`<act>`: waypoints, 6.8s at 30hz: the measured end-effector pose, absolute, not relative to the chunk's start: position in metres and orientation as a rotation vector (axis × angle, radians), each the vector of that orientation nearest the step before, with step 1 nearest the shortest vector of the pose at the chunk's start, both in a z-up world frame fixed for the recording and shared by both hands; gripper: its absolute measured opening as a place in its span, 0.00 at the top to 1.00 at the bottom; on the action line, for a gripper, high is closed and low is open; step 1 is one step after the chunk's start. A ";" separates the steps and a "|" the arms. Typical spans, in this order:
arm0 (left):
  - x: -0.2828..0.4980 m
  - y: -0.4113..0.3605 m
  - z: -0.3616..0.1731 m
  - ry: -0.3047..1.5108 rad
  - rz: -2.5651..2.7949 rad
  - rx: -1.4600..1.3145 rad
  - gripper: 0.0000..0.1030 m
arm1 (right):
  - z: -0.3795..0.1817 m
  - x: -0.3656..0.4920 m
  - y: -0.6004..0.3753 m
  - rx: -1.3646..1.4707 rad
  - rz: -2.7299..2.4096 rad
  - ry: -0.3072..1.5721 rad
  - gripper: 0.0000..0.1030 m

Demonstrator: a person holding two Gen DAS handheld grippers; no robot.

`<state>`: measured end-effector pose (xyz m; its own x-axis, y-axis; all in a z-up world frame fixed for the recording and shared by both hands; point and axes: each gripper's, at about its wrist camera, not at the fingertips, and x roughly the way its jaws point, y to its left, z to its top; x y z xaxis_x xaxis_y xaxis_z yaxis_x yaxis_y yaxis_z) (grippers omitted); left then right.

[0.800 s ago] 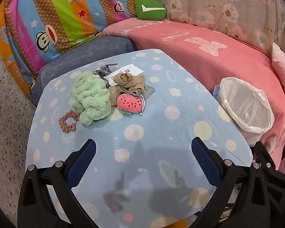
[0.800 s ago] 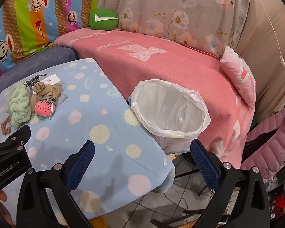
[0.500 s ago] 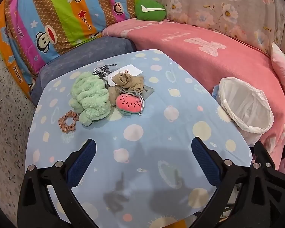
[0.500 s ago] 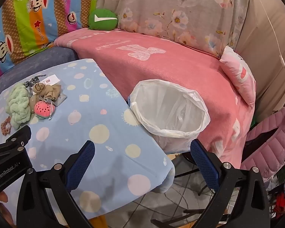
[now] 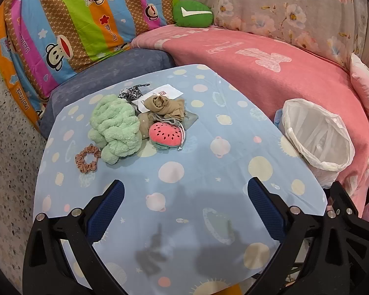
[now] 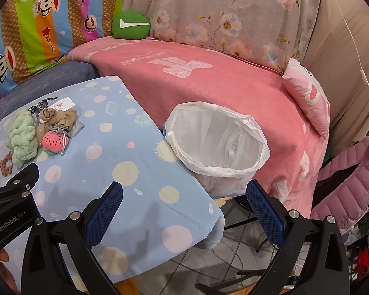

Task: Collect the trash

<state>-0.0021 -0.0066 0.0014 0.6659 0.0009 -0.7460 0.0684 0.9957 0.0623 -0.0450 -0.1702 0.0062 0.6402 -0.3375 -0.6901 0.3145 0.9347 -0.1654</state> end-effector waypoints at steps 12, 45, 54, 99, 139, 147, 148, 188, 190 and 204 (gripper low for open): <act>-0.001 -0.002 -0.001 0.826 -0.044 0.109 0.07 | 0.003 -0.043 -0.173 -0.026 -0.397 0.795 0.06; -0.002 -0.013 0.000 0.810 -0.090 0.111 0.07 | 0.005 -0.043 -0.177 -0.021 -0.404 0.786 0.06; -0.003 -0.014 0.000 0.806 -0.098 0.127 0.07 | 0.007 -0.044 -0.179 -0.019 -0.404 0.784 0.06; -0.002 -0.019 0.003 0.801 -0.114 0.116 0.07 | 0.011 -0.043 -0.187 -0.023 -0.417 0.777 0.06; 0.081 0.166 -0.053 0.847 0.029 0.025 0.07 | -0.021 0.027 -0.076 -0.016 -0.315 0.772 0.07; 0.110 0.231 -0.094 0.930 0.073 0.000 0.07 | -0.044 0.062 -0.038 -0.016 -0.253 0.812 0.07; 0.113 0.238 -0.098 0.940 0.076 -0.010 0.07 | -0.047 0.064 -0.034 -0.009 -0.240 0.820 0.07; 0.121 0.216 -0.005 0.824 -0.083 -0.128 0.89 | 0.030 0.131 0.065 0.100 0.230 0.704 0.90; 0.122 0.204 0.012 0.798 -0.121 -0.127 0.89 | 0.052 0.126 0.051 0.111 0.221 0.658 0.91; 0.127 0.051 0.091 0.705 -0.463 -0.079 0.89 | 0.139 0.081 -0.112 0.146 -0.079 0.490 0.91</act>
